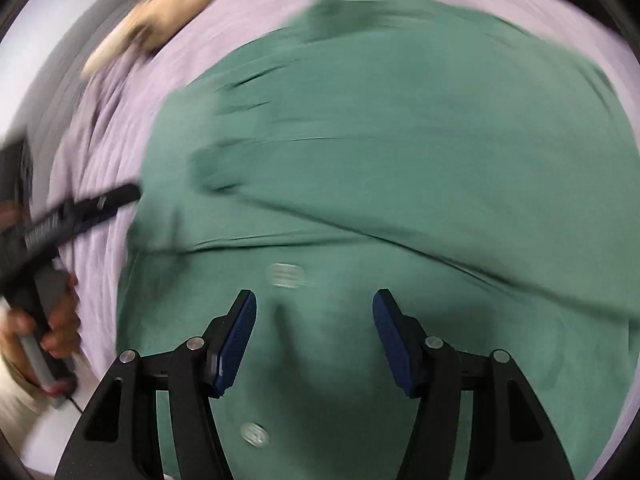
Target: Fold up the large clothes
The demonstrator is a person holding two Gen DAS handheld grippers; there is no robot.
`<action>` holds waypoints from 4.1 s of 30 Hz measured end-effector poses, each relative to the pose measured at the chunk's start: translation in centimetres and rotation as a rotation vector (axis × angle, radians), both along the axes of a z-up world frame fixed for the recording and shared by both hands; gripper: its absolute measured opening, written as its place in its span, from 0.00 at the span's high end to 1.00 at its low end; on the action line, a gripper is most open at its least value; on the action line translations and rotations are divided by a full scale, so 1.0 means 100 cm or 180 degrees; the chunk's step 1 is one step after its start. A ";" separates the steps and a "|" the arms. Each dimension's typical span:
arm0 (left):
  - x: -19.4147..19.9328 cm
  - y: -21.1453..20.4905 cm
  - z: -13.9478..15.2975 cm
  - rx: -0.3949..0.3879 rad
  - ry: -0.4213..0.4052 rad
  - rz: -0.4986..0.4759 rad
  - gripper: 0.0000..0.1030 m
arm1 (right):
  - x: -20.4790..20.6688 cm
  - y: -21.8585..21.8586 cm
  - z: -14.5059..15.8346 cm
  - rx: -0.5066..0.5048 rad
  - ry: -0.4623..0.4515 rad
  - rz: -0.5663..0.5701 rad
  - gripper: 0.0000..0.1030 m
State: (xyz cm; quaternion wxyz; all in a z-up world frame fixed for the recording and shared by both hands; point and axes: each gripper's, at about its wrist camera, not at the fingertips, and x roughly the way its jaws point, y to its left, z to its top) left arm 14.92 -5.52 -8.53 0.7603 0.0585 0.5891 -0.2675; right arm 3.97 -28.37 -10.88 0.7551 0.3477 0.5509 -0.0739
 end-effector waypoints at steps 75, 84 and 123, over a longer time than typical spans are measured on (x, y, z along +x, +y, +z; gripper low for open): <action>-0.003 -0.089 -0.023 0.0424 -0.0314 -0.0442 0.27 | -0.119 -0.152 -0.025 -0.0728 0.0326 -0.0664 0.99; -0.006 -0.012 -0.020 0.0765 -0.0279 -0.0079 0.27 | -0.141 -0.132 -0.008 -0.0721 0.0499 -0.0739 0.94; -0.019 0.056 -0.037 0.1150 -0.0021 0.0219 0.21 | -0.181 -0.116 0.007 0.0014 0.0610 -0.1400 0.55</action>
